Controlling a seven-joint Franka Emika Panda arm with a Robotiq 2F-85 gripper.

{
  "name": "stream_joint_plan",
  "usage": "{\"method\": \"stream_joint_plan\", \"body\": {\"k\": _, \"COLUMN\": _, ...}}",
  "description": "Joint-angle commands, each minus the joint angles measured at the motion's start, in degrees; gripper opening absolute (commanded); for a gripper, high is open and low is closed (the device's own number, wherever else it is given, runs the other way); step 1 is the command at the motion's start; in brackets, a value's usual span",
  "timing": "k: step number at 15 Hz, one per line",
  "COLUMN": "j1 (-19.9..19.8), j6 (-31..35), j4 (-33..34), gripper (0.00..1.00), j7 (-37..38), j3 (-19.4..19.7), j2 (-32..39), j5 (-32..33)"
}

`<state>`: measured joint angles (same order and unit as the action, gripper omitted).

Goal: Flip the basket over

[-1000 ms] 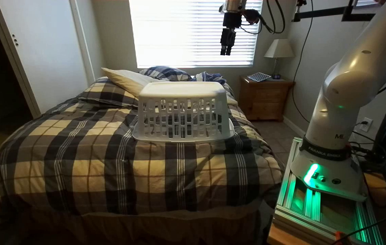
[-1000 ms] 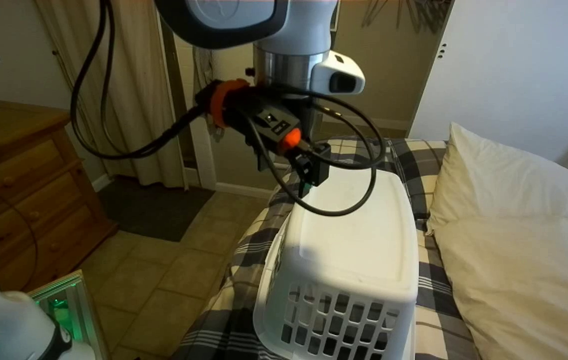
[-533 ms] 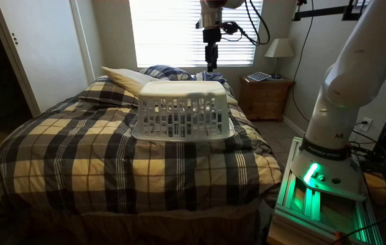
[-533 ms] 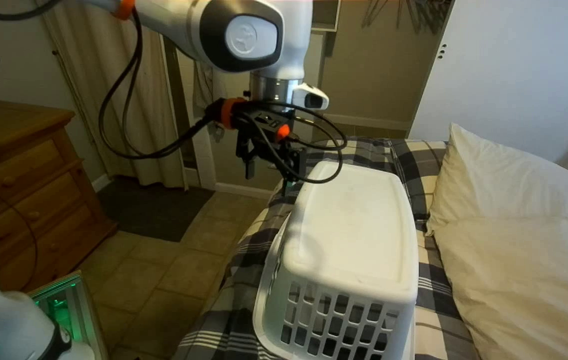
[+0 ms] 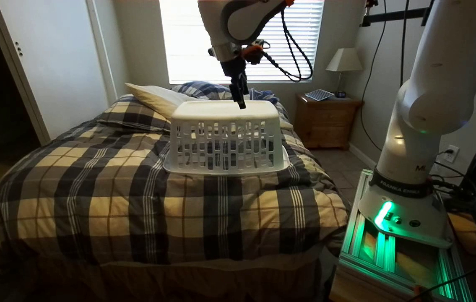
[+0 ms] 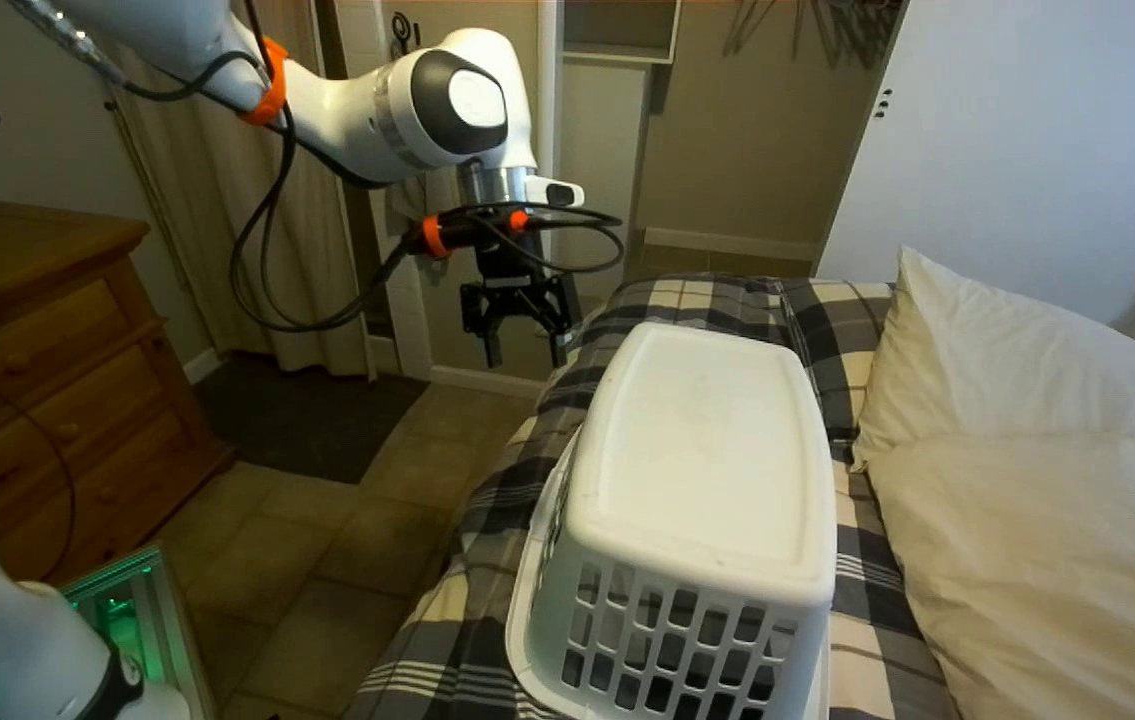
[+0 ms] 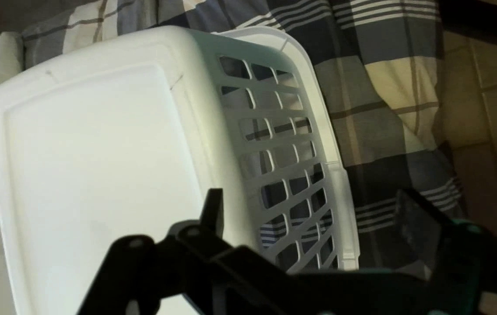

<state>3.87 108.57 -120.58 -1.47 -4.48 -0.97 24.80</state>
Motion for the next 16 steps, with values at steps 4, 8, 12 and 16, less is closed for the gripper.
{"method": "stream_joint_plan", "body": {"k": 4, "j1": 0.4, "j6": -0.2, "j4": 0.2, "gripper": 1.0, "j7": 1.0, "j3": -0.2, "j2": 0.3, "j5": 1.3}}
{"method": "stream_joint_plan", "body": {"k": 8, "j1": 0.3, "j6": -0.2, "j4": 0.2, "gripper": 1.0, "j7": 1.0, "j3": -0.2, "j2": 0.3, "j5": 1.4}}
{"method": "stream_joint_plan", "body": {"k": 12, "j1": 4.3, "j6": -11.3, "j4": 7.3, "gripper": 1.0, "j7": 1.5, "j3": -3.9, "j2": 8.8, "j5": 5.1}}
{"method": "stream_joint_plan", "body": {"k": 16, "j1": 9.6, "j6": -20.5, "j4": 10.3, "gripper": 1.0, "j7": 12.6, "j3": -5.8, "j2": 15.6, "j5": 10.7}}
